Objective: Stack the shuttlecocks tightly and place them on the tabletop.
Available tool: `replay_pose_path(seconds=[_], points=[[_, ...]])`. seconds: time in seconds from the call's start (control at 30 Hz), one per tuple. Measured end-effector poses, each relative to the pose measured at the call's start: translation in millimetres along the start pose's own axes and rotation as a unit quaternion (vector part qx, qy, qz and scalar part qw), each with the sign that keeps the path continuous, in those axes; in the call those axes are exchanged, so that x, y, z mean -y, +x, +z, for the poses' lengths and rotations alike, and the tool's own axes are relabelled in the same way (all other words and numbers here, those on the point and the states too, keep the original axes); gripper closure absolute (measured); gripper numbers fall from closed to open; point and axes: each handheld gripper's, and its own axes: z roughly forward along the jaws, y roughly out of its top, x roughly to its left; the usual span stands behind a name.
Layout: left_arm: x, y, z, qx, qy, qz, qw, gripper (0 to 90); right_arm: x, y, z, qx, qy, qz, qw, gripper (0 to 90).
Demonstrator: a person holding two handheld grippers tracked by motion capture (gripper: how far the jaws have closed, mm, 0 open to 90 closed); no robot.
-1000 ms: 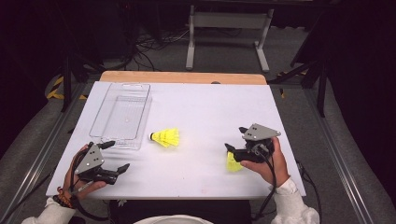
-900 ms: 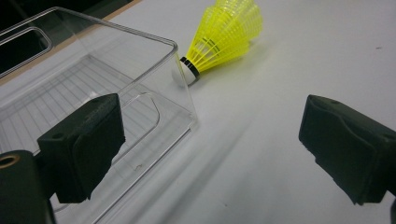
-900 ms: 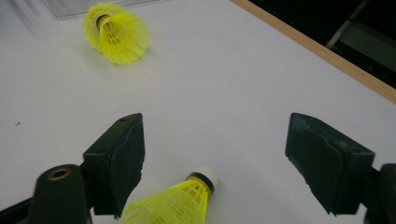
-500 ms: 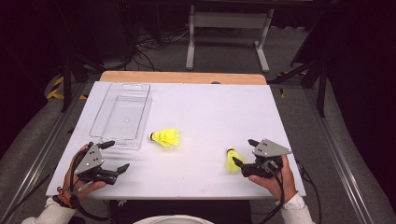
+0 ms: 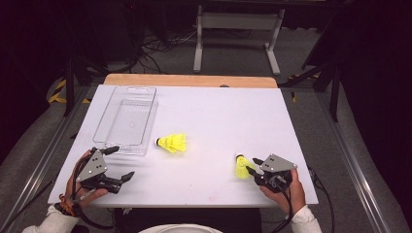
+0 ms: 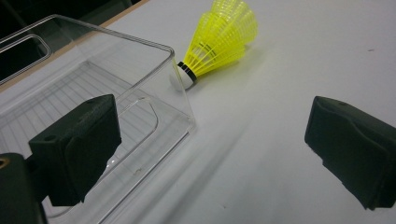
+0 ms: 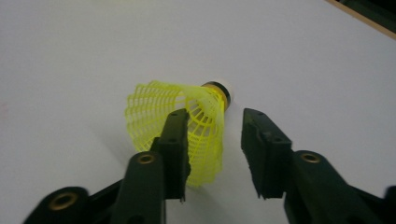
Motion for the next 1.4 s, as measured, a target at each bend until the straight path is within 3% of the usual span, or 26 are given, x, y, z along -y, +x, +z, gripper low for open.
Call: replay_pose_path(seconds=[0.07, 0.2, 0.33, 1.4], points=[[-0.2, -0.3, -0.2, -0.001, -0.001, 0.002, 1.0, 3.8, 1.5, 0.1, 1.6, -0.003, 0.002, -0.003, 1.0, 75.2], [-0.4, -0.7, -1.8, 0.004, -0.005, 0.006, 1.0, 3.1, 3.3, -0.8, 1.7, -0.015, -0.007, -0.002, 0.9999, 84.4], [-0.1, -0.9, -0.7, 0.003, -0.002, 0.007, 1.0, 3.1, 3.0, 0.5, 1.7, -0.013, -0.005, -0.008, 0.9999, 88.2], [0.9, 1.5, -0.3, 0.01, -0.006, 0.002, 0.9999, 2.8, 0.9, 2.9, -1.8, 0.008, -0.02, -0.033, 0.9992, 90.0]])
